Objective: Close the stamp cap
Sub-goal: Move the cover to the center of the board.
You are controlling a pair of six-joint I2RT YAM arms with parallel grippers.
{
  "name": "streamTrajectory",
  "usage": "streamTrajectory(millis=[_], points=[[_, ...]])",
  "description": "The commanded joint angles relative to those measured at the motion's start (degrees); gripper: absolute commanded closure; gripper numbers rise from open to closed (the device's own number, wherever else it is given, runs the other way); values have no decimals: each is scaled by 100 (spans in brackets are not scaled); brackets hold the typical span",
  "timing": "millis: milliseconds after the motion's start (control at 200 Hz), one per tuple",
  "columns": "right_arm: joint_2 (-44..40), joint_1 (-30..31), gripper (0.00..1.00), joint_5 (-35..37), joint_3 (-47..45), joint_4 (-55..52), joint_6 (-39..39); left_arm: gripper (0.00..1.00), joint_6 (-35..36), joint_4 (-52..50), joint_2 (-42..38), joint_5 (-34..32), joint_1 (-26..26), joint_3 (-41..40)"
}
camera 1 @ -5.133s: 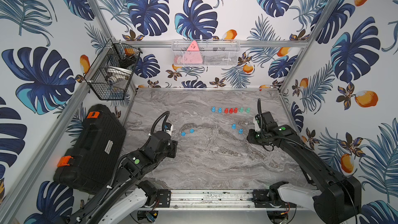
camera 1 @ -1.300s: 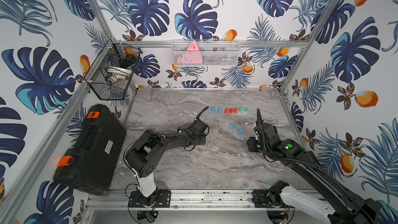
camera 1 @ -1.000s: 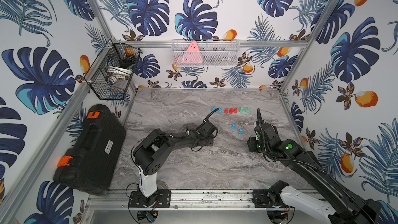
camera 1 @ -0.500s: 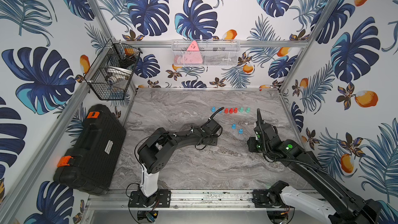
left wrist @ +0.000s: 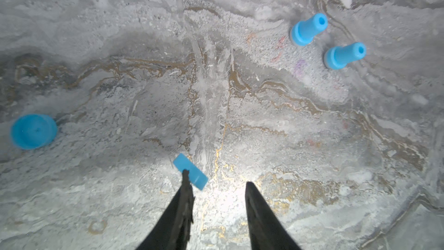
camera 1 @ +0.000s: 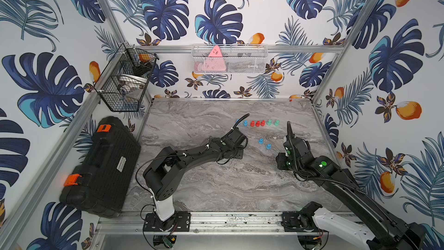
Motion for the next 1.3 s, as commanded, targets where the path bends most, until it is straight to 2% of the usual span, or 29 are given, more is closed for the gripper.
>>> streamTrajectory(millis=[0, 220, 550, 831, 1096, 1291], points=[[13, 10, 60, 117, 16, -11, 39, 58, 136, -191, -111, -95, 2, 20], [-7, 14, 60, 124, 15, -16, 44, 59, 159, -190, -12, -68, 2, -15], [-3, 21, 60, 129, 16, -19, 44, 59, 225, -303, 745, 19, 2, 102], [12, 23, 60, 138, 24, -25, 48, 59, 233, -341, 777, 107, 2, 172], [-31, 23, 60, 162, 16, -25, 53, 59, 289, -484, 382, -32, 2, 128], [-42, 32, 60, 193, 16, -34, 64, 59, 481, -835, -454, -168, 2, 1]])
